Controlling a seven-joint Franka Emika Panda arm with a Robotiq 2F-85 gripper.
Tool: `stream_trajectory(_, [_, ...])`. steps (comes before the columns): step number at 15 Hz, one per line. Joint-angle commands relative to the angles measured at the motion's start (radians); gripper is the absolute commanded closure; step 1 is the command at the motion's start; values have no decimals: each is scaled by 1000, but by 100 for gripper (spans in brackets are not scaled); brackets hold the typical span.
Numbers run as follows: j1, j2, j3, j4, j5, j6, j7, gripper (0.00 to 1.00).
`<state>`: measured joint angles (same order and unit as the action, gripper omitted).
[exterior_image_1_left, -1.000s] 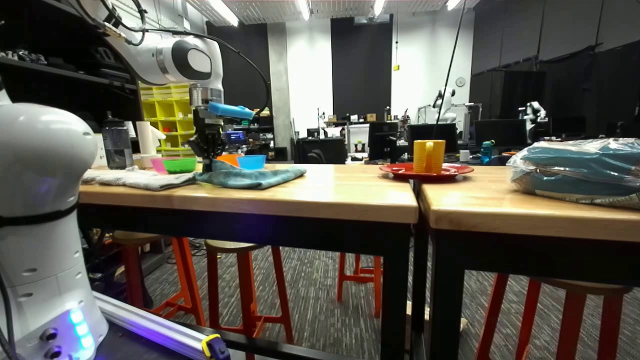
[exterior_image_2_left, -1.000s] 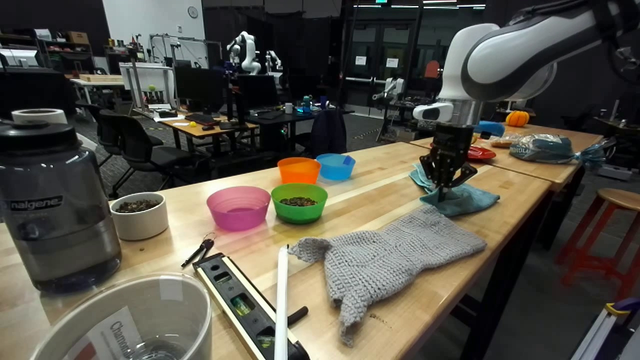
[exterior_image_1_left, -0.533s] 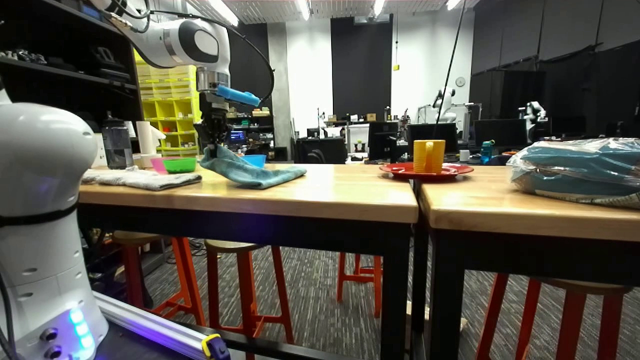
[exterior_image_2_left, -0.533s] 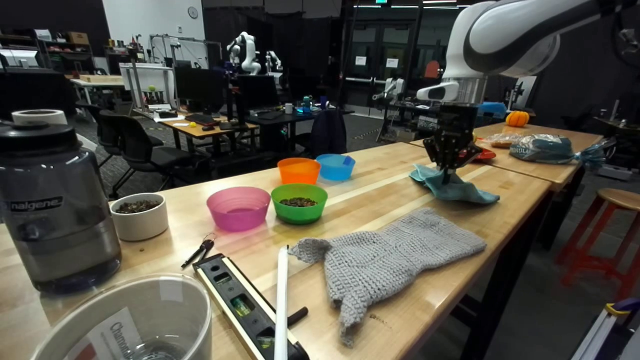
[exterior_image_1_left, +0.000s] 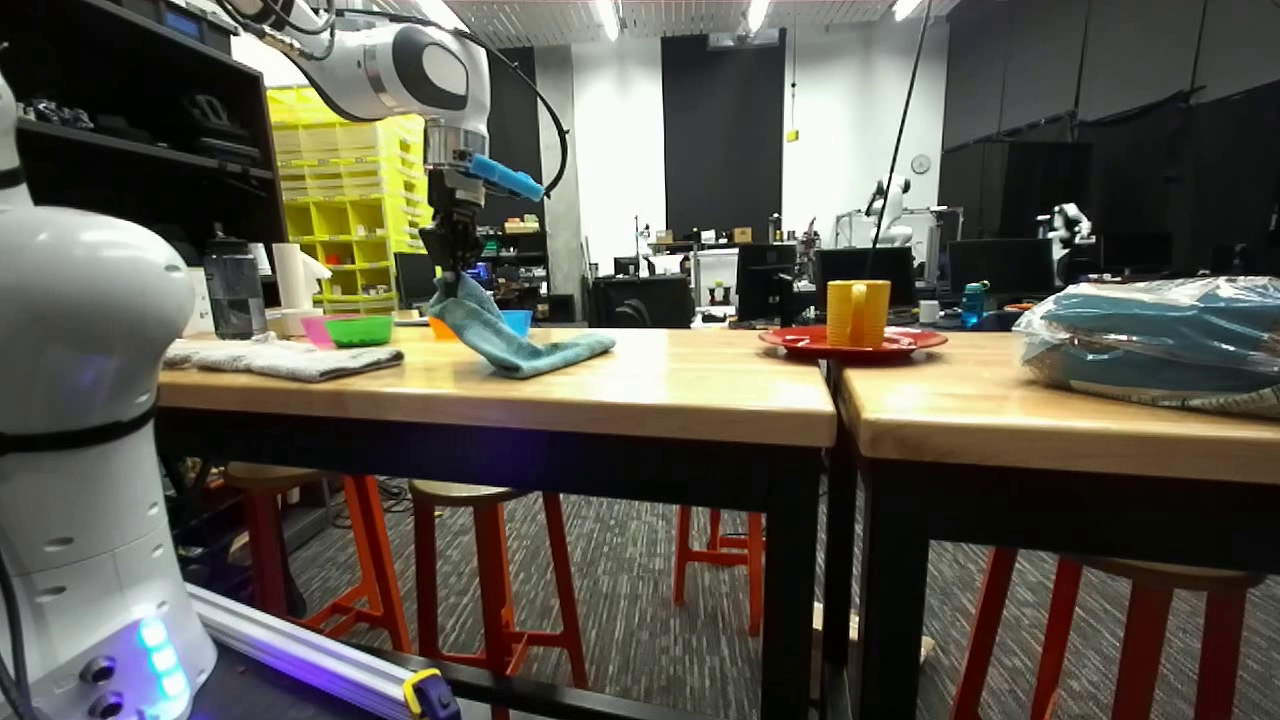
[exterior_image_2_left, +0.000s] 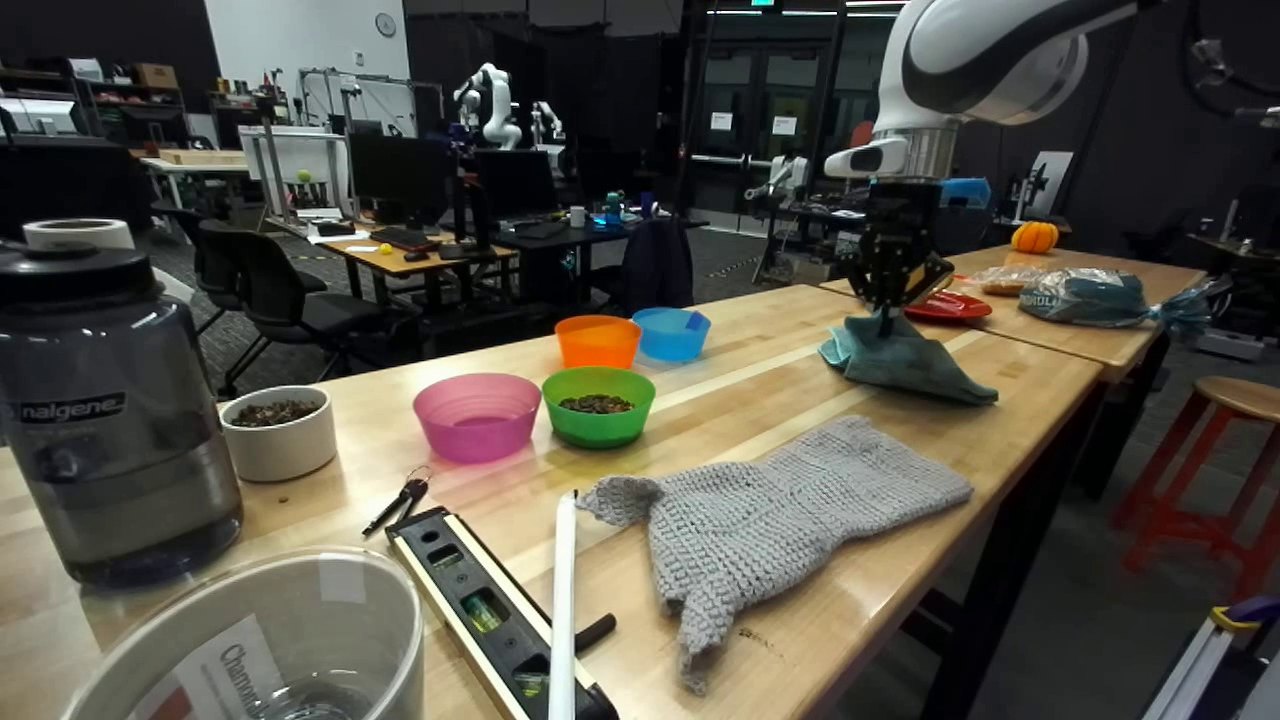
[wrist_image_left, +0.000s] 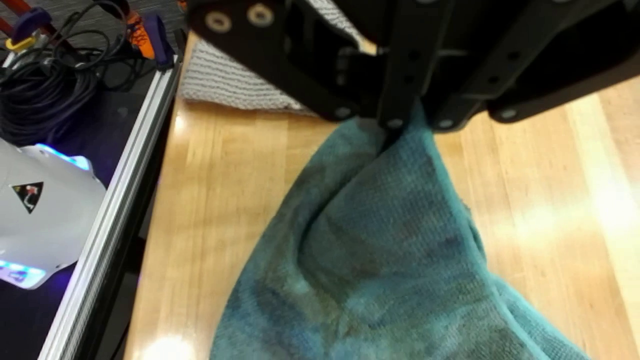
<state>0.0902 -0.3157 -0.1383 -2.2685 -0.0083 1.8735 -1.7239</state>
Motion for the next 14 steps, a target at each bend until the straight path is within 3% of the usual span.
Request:
stream_trajectory(1, [-24,73,1,74,19,-35,-47,99])
stream_trajectory(11, [-111,220,-7,202,23,-26,-114,99])
stream_trajectory(12, [-121,234,-9,213,27,-26,-120,93])
stream_trajectory(13, [-130,246,-10,223,30,-28,-130,80])
stream_trajectory(14, [-139,259,-10,233,32,-28,-136,82])
